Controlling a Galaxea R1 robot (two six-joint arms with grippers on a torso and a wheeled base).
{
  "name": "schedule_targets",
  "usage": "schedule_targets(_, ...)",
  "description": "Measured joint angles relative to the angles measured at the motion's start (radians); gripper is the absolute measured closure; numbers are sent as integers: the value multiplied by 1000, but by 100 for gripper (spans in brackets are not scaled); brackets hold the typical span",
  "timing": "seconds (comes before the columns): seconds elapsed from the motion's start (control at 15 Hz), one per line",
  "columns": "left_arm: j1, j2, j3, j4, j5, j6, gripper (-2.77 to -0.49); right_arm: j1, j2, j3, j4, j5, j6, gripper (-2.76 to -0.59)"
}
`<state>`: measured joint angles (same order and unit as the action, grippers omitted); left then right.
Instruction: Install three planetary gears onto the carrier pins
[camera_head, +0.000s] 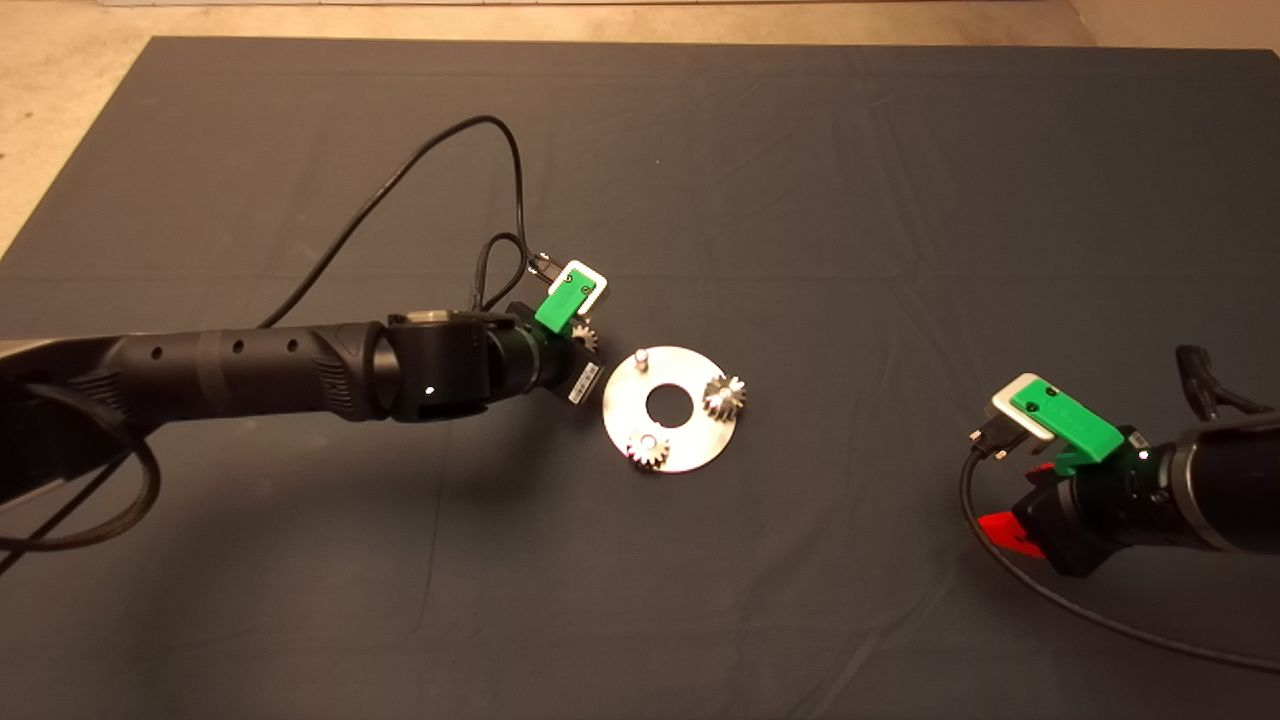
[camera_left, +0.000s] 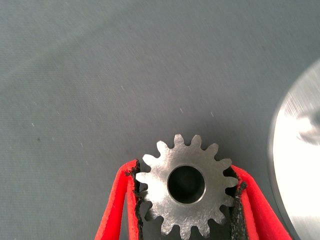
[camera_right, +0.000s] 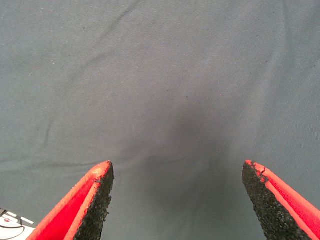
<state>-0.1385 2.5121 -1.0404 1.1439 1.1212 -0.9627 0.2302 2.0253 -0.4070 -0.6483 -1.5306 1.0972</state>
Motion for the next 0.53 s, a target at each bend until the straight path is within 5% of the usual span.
schedule_targets(0.07, -4, -2, 9, -15, 15, 8, -72, 0, 0, 0, 0, 0, 0, -189)
schedule_targets(0.27, -43, -4, 35, -60, 103, 15, -70, 0, 0, 0, 0, -1, 0, -189)
schedule_targets(0.4, -83, -8, 68, -59, 114, 16, -70, 0, 0, 0, 0, 0, 0, -189)
schedule_targets(0.53, -83, -6, 90, -68, 116, 18, -67, 0, 0, 0, 0, -1, 0, -189)
